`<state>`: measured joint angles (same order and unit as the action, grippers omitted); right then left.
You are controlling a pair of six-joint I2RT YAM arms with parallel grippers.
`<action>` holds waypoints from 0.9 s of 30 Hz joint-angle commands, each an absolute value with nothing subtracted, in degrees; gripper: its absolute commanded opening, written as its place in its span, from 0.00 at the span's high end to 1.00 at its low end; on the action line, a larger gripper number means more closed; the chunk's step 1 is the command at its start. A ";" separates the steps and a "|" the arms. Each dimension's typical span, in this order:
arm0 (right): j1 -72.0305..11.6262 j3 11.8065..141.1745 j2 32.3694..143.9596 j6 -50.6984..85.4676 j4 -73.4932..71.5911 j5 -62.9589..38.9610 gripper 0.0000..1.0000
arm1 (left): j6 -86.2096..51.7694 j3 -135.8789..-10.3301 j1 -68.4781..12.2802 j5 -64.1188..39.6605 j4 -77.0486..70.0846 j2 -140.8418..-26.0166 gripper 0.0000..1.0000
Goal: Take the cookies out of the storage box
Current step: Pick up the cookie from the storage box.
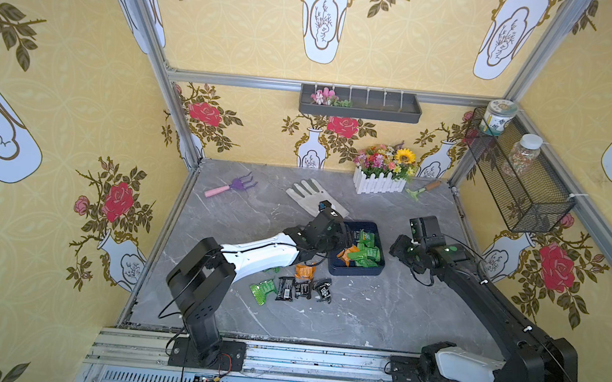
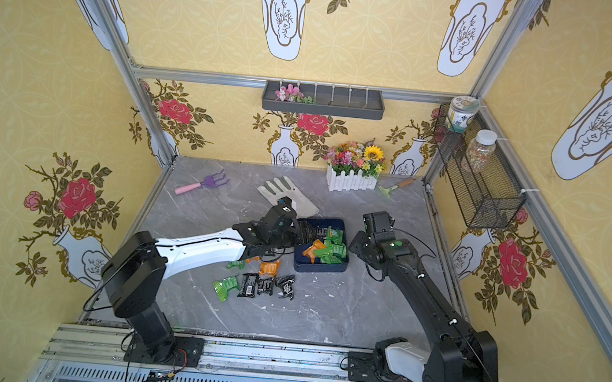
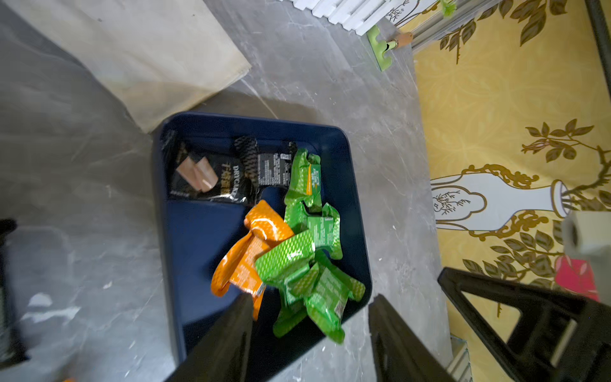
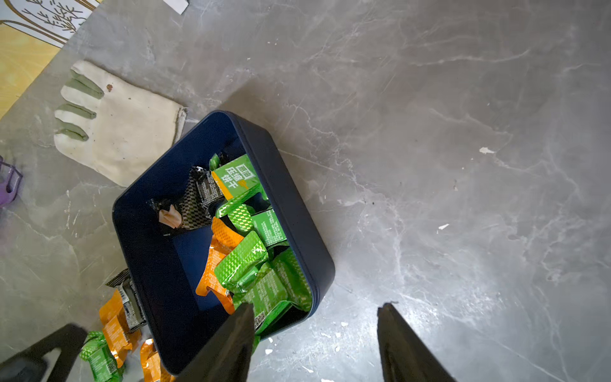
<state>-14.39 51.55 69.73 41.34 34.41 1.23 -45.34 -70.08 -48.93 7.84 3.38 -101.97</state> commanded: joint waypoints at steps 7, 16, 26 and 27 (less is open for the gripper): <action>-13.32 51.40 69.79 39.14 32.23 -2.23 0.38 | -34.87 -86.50 -49.66 18.15 18.12 -117.11 0.47; -12.56 52.27 73.22 38.17 30.05 -4.72 0.38 | -33.22 -94.08 -49.57 18.45 19.75 -124.96 0.51; -12.37 51.29 74.15 38.39 27.58 -5.72 0.39 | -32.80 -98.65 -49.31 20.56 21.80 -128.91 0.59; -12.44 51.08 74.18 38.53 27.40 -5.87 0.39 | -32.85 -98.79 -49.18 20.46 21.81 -129.17 0.59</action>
<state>-12.38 51.66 74.35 38.72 29.41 -5.63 -33.45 -98.39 -49.41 19.66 20.51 -128.18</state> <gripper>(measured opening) 0.609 0.411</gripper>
